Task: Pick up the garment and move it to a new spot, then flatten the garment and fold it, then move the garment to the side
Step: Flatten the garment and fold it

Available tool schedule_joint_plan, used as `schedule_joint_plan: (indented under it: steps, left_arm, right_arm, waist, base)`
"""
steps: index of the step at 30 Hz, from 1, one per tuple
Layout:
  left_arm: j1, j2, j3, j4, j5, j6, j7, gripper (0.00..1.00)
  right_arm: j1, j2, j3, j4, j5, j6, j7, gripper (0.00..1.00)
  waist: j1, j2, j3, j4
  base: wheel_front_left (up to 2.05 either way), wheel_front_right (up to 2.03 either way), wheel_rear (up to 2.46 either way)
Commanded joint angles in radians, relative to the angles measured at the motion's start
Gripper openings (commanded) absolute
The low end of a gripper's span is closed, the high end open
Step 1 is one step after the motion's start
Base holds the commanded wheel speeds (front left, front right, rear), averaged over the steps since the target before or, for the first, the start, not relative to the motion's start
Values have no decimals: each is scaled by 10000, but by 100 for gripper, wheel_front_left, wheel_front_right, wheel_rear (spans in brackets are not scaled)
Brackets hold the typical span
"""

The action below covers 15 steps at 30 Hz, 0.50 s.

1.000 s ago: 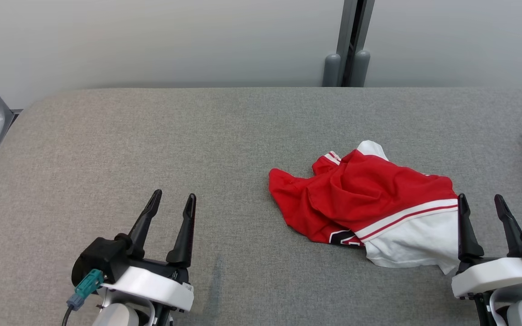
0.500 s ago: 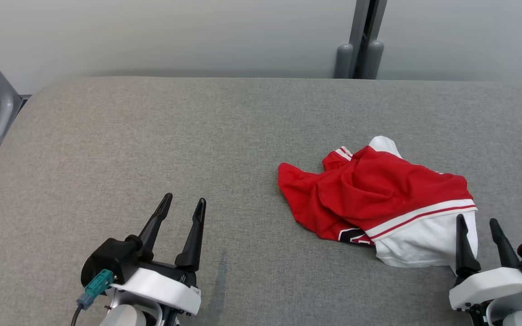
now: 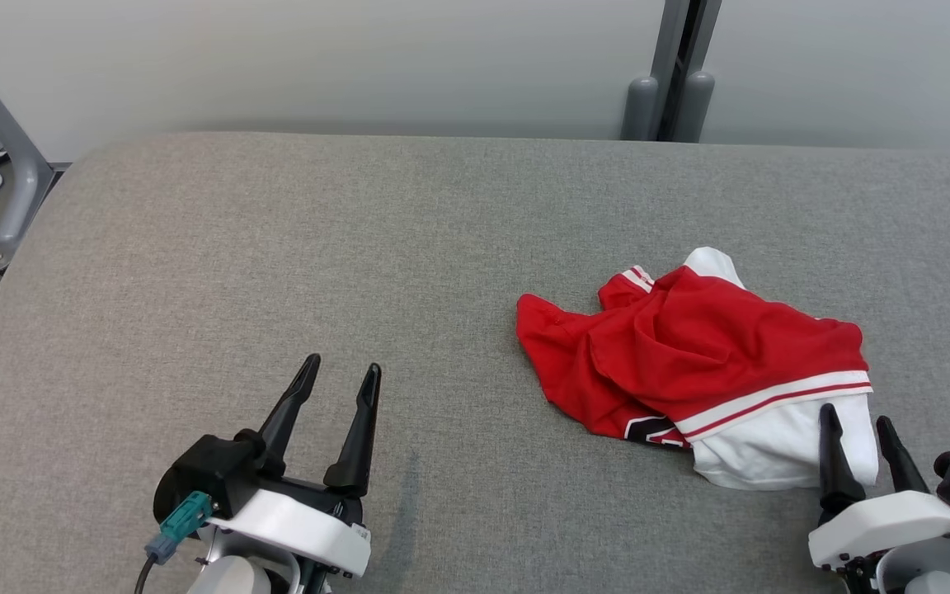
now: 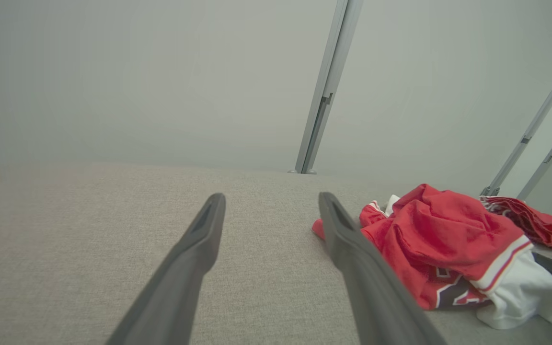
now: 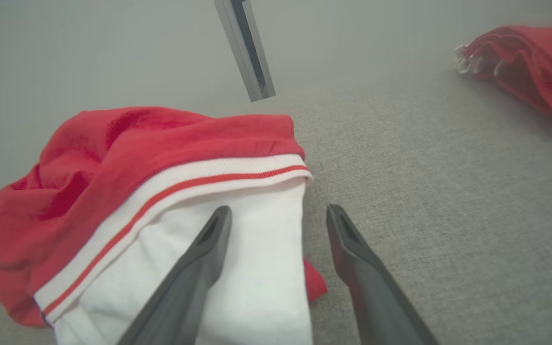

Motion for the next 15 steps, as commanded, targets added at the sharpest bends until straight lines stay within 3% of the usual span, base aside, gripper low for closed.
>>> schedule_joint_plan:
  steps: [1,2,3,4,5,15]
  left_arm:
    - [-151,40,2,3,-32,-11,-7,100]
    - [-179,40,-19,6,-35,-11,-7,100]
    - [-203,40,-36,12,-37,-11,-7,100]
    - [-213,40,-47,16,-33,-11,-7,100]
    - [-214,40,-61,29,-30,-11,-7,100]
    - [-85,40,-53,201,-71,-11,-7,100]
  right_arm:
    - [-94,-59,35,51,111,-3,2,100]
    - [-136,-56,170,144,231,-3,2,100]
    - [-186,-78,297,184,343,-3,2,46]
    - [-249,-132,357,132,413,-3,2,12]
    - [-298,-186,377,-10,455,-3,2,0]
    - [-530,-324,-425,-1335,1017,-3,2,0]
  waist:
    - [0,-1,22,0]
    - [0,-1,48,1]
    - [0,-1,73,2]
    - [0,-1,93,2]
    - [0,-1,111,1]
    - [0,-1,-188,-15]
  base:
    - [0,0,0]
    - [0,0,0]
    - [0,0,0]
    - [0,0,0]
    - [0,0,0]
    - [0,0,0]
